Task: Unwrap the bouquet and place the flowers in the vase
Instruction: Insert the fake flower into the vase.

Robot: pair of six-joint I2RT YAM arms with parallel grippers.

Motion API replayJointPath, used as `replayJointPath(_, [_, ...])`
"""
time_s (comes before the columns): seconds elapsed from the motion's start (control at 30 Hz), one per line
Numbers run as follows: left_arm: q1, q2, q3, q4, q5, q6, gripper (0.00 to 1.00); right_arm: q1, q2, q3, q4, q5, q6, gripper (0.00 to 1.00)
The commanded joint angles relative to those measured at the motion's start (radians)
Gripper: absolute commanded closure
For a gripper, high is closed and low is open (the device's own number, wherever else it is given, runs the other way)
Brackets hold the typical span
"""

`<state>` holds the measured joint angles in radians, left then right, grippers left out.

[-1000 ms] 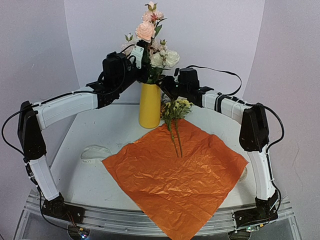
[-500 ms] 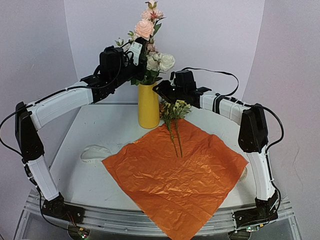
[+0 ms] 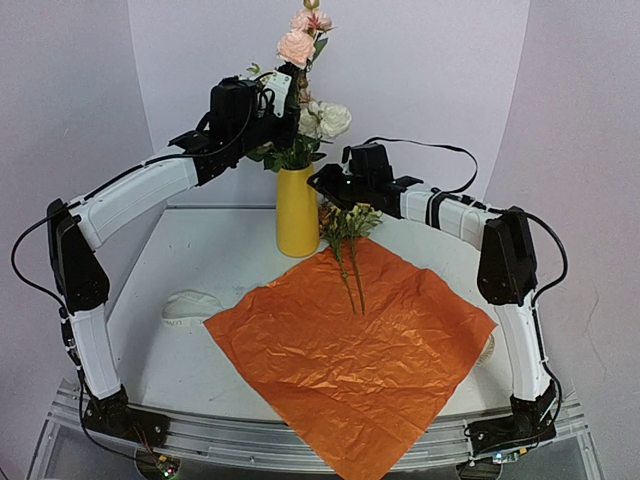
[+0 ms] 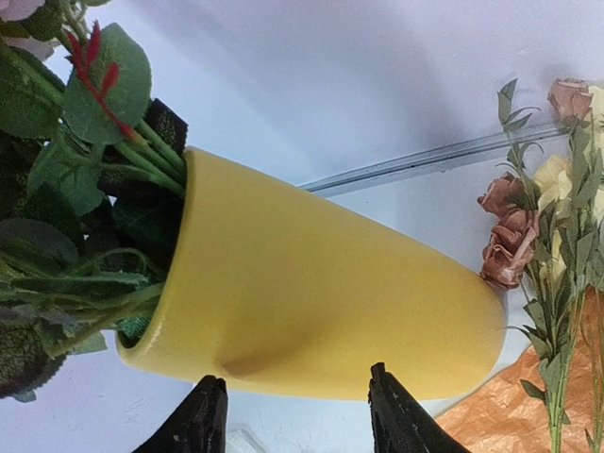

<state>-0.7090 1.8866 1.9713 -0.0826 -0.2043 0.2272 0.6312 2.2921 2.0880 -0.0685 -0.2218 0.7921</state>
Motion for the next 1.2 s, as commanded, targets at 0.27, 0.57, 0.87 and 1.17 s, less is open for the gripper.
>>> replayJointPath(0.27, [0.026,0.026,0.119,-0.102,0.03,-0.062,1.0,0.001,-0.096,-0.041,0.046,0.008,-0.029,0.46])
replayJointPath(0.57, [0.044,0.09,0.232,-0.192,0.066,-0.073,1.0,0.001,-0.105,-0.066,0.059,-0.001,-0.029,0.46])
replayJointPath(0.87, [0.051,0.142,0.226,-0.254,0.08,-0.097,1.0,0.001,-0.118,-0.089,0.061,-0.004,-0.028,0.46])
replayJointPath(1.17, [0.052,0.14,0.114,-0.224,0.055,-0.135,1.0,0.001,-0.13,-0.117,0.101,-0.011,-0.024,0.45])
